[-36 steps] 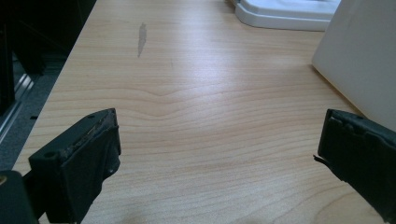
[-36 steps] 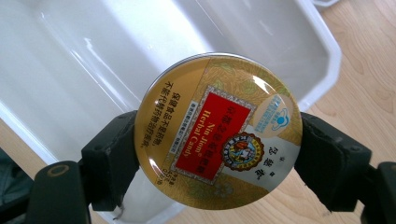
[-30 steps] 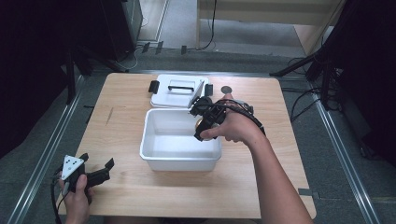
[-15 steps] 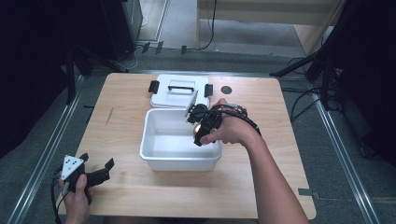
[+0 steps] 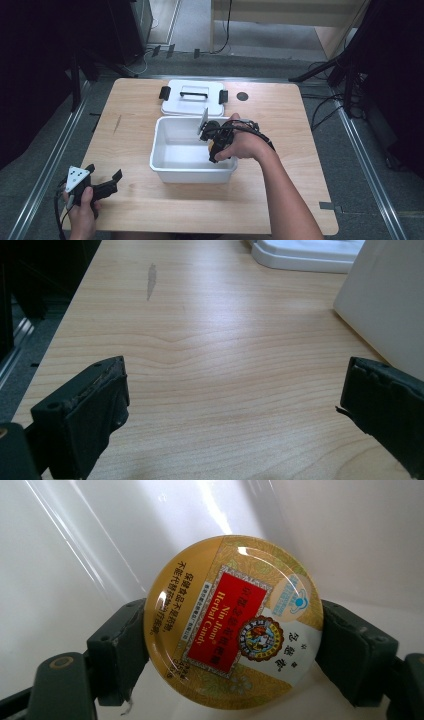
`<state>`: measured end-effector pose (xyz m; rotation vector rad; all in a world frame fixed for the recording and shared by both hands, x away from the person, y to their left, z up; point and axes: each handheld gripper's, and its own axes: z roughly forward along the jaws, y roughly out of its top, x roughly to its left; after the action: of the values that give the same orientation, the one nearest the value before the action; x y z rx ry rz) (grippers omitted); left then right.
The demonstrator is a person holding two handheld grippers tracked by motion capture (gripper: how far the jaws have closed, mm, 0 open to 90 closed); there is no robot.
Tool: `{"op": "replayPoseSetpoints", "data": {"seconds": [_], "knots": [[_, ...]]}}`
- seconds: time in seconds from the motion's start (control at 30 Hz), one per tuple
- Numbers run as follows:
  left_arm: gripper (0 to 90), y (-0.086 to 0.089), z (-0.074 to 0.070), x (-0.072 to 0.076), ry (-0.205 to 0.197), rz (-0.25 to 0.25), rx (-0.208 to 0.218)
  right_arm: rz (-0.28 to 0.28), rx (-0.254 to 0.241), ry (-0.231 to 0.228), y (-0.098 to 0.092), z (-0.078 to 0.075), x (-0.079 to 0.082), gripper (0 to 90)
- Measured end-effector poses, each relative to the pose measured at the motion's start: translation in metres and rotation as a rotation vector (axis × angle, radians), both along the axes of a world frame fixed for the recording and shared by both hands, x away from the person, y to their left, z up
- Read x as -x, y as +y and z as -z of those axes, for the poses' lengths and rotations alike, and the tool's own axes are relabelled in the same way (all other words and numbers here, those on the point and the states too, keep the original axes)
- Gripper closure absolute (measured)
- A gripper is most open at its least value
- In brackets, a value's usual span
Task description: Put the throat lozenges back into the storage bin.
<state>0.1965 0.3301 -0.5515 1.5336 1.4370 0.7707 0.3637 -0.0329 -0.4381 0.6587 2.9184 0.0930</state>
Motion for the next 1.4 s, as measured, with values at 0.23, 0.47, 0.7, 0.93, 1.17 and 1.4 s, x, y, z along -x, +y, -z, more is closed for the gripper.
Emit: {"op": "replayPoseSetpoints", "data": {"seconds": [0.23, 0.47, 0.7, 0.93, 1.17, 1.4], "knots": [[0.0, 0.001, 0.0, 0.0, 0.004, 0.001, 0.0, -0.024, 0.055, -0.022, 0.006, 0.005, 0.001, 20.3], [0.0, 0.001, 0.0, -0.001, 0.003, 0.001, 0.004, 0.009, 0.04, -0.015, 0.007, 0.006, 0.001, 14.0], [0.0, 0.0, 0.0, -0.001, 0.004, 0.002, 0.001, 0.048, -0.039, -0.033, 0.006, -0.006, 0.002, 36.5], [0.0, 0.0, 0.0, -0.001, 0.002, 0.001, 0.006, 0.122, -0.158, -0.019, -0.002, -0.034, 0.003, 46.2], [0.0, 0.0, 0.0, -0.001, 0.002, 0.002, 0.0, 0.16, -0.216, -0.041, -0.02, -0.058, 0.007, 44.4], [0.0, 0.0, 0.0, -0.001, 0.0, -0.001, -0.005, 0.23, -0.264, -0.087, -0.05, -0.079, 0.011, 35.3]]}}
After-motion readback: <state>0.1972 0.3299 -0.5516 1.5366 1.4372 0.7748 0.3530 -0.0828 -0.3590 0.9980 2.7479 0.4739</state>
